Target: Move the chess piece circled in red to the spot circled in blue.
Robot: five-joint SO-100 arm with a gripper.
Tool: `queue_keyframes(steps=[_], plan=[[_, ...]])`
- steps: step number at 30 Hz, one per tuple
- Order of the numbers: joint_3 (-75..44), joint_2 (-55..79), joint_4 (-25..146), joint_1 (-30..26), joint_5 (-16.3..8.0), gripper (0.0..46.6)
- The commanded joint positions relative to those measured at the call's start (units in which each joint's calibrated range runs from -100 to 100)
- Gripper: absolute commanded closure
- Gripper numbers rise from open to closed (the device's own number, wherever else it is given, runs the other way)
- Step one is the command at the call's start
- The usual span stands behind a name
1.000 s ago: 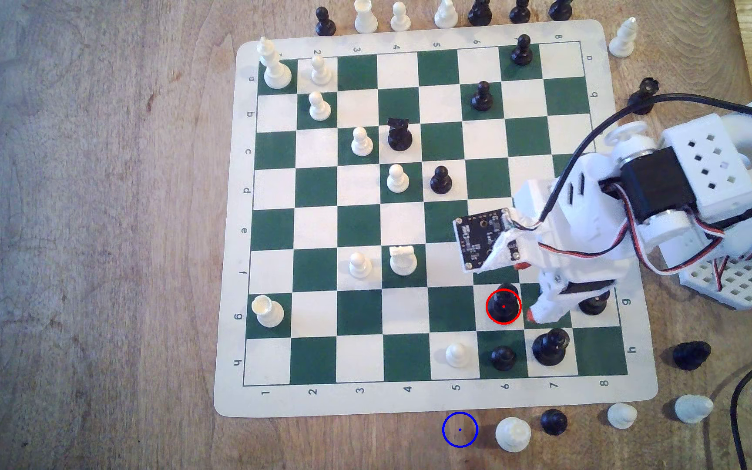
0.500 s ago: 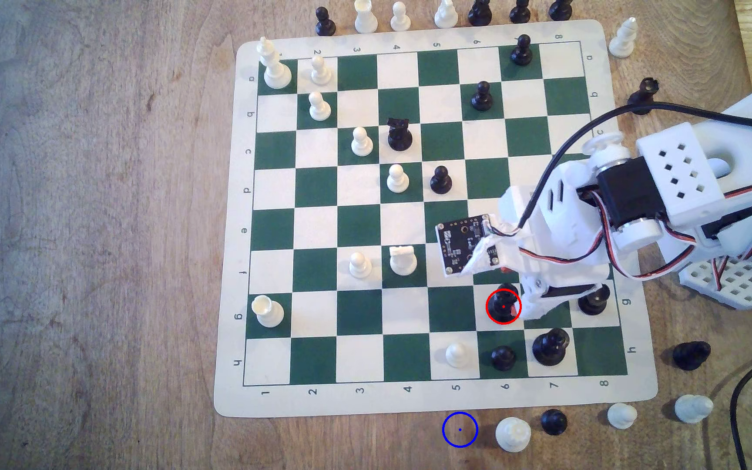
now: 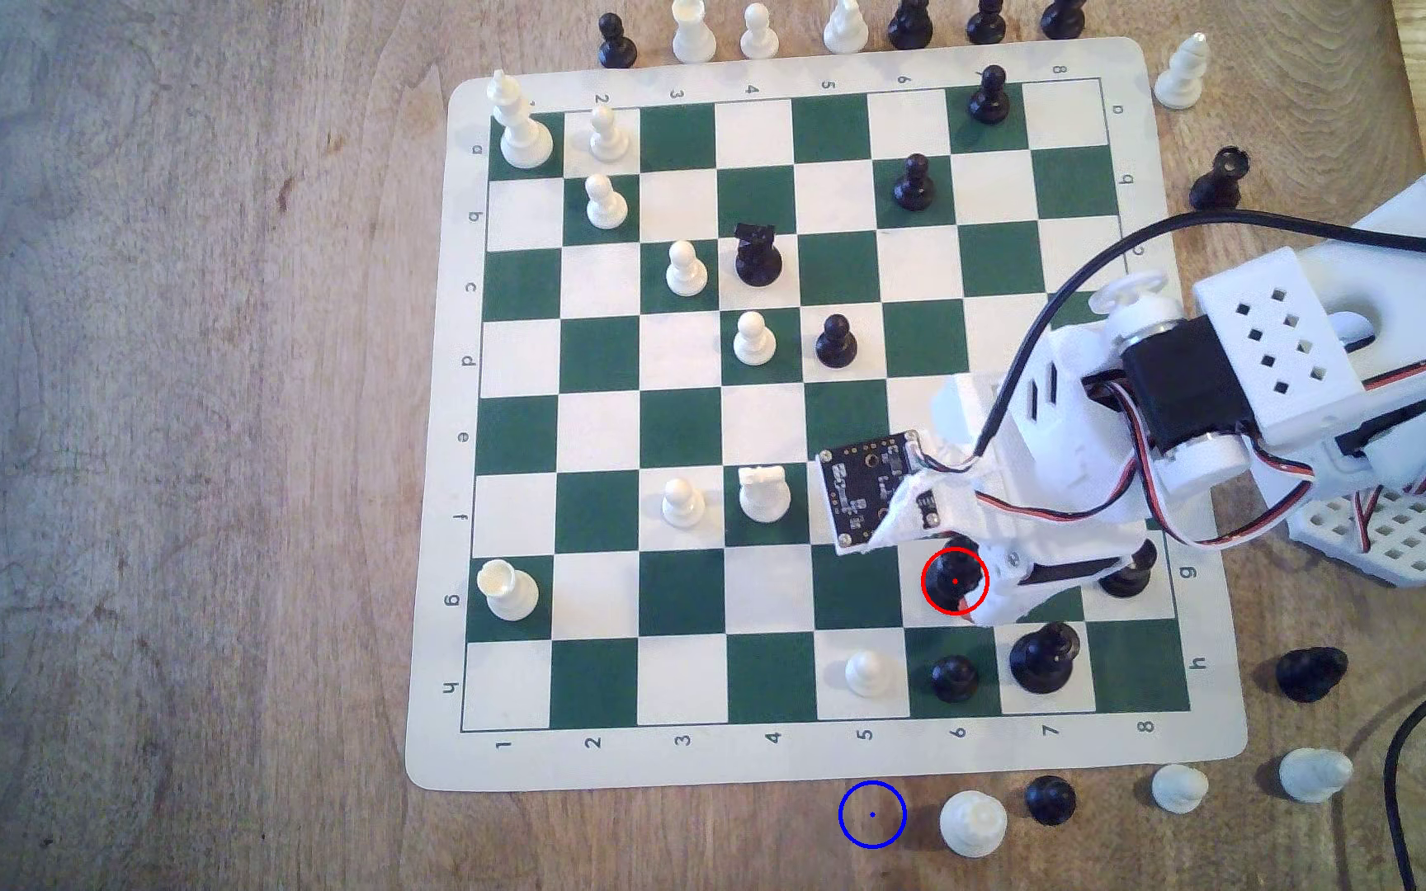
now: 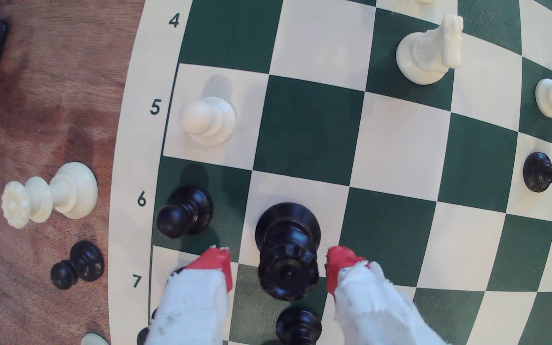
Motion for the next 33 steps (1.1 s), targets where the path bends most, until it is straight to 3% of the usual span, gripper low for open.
queue_keyframes(steps=[1,10,22,33], plan=[[-5.5,-0.7,-0.1,-0.5,-0.2,32.1],[-6.2,0.4,-0.2,-0.7,-0.2,36.2],[-6.6,-1.8,1.5,-0.8,-0.2,45.6],[-21.7,-4.7,11.1,-1.7,-0.5,46.4]])
